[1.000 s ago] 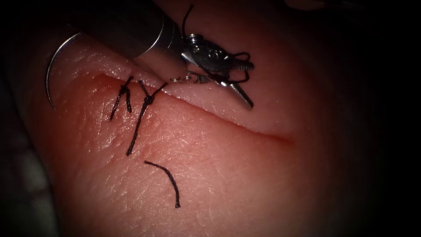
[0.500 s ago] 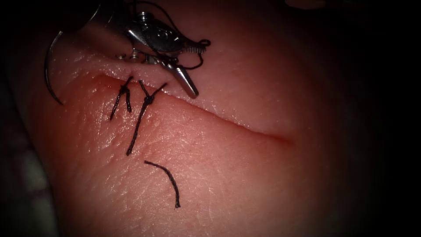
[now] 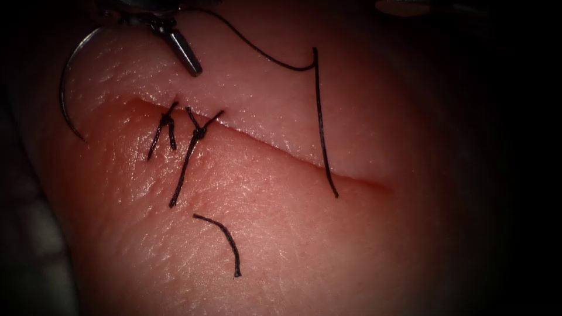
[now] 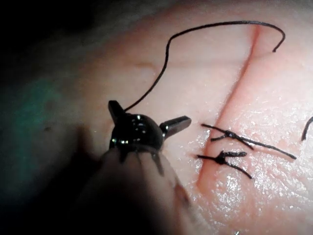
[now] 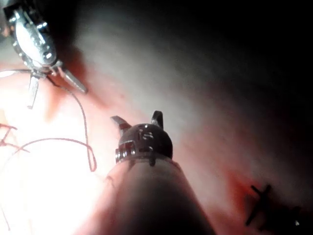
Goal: Wound Closure
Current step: Set down the cut suture end from the left tool
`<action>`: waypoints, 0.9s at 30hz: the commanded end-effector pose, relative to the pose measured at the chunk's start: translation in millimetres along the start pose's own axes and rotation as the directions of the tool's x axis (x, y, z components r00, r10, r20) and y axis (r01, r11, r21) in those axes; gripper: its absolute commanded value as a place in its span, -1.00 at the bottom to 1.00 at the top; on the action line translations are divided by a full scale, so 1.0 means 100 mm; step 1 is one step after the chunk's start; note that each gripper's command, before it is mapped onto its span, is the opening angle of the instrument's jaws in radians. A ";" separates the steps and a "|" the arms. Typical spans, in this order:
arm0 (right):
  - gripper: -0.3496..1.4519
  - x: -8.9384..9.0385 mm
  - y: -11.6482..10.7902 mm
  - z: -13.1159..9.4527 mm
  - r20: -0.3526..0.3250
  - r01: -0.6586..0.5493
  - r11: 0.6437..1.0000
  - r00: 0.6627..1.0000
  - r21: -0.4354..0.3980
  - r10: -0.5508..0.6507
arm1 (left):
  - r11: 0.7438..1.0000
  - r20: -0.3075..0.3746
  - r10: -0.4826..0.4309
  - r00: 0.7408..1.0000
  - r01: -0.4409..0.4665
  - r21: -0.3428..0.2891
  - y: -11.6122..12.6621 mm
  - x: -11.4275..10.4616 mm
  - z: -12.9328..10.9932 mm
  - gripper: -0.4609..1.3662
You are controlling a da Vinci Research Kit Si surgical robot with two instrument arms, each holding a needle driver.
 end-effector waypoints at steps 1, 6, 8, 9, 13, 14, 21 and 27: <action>0.38 0.000 -0.001 -0.001 0.001 0.006 1.000 1.000 0.005 -0.006 | 1.000 0.001 -0.005 1.000 0.005 0.009 0.002 0.000 -0.002 0.48; 0.62 -0.001 -0.009 0.002 -0.011 0.038 0.997 0.999 0.060 -0.037 | 0.999 -0.018 0.004 1.000 -0.004 0.037 0.023 0.006 -0.011 0.40; 0.64 -0.003 -0.015 0.003 -0.012 0.045 0.996 0.999 0.080 -0.044 | 0.999 -0.045 0.013 0.999 -0.011 0.038 0.030 0.009 -0.011 0.34; 0.64 -0.004 -0.020 0.005 -0.010 0.051 0.994 0.999 0.094 -0.050 | 0.999 -0.062 0.015 0.998 -0.012 0.040 0.035 0.010 -0.012 0.28; 0.59 -0.006 -0.033 0.008 -0.019 0.062 0.992 0.998 0.112 -0.060 | 0.998 -0.103 0.036 0.994 -0.030 0.052 0.045 0.012 -0.015 0.11; 0.60 -0.006 -0.036 0.008 -0.020 0.063 0.992 0.998 0.112 -0.061 | 0.998 -0.110 0.040 0.993 -0.034 0.057 0.048 0.012 -0.016 0.10; 0.40 -0.002 -0.045 0.008 -0.026 0.093 0.989 0.996 0.116 -0.090 | 0.995 -0.139 0.078 0.987 -0.068 0.074 0.061 0.006 -0.032 0.01; 0.67 0.008 -0.043 0.005 -0.034 0.119 0.986 0.993 0.117 -0.116 | 0.992 -0.150 0.099 0.984 -0.086 0.087 0.069 0.003 -0.039 0.03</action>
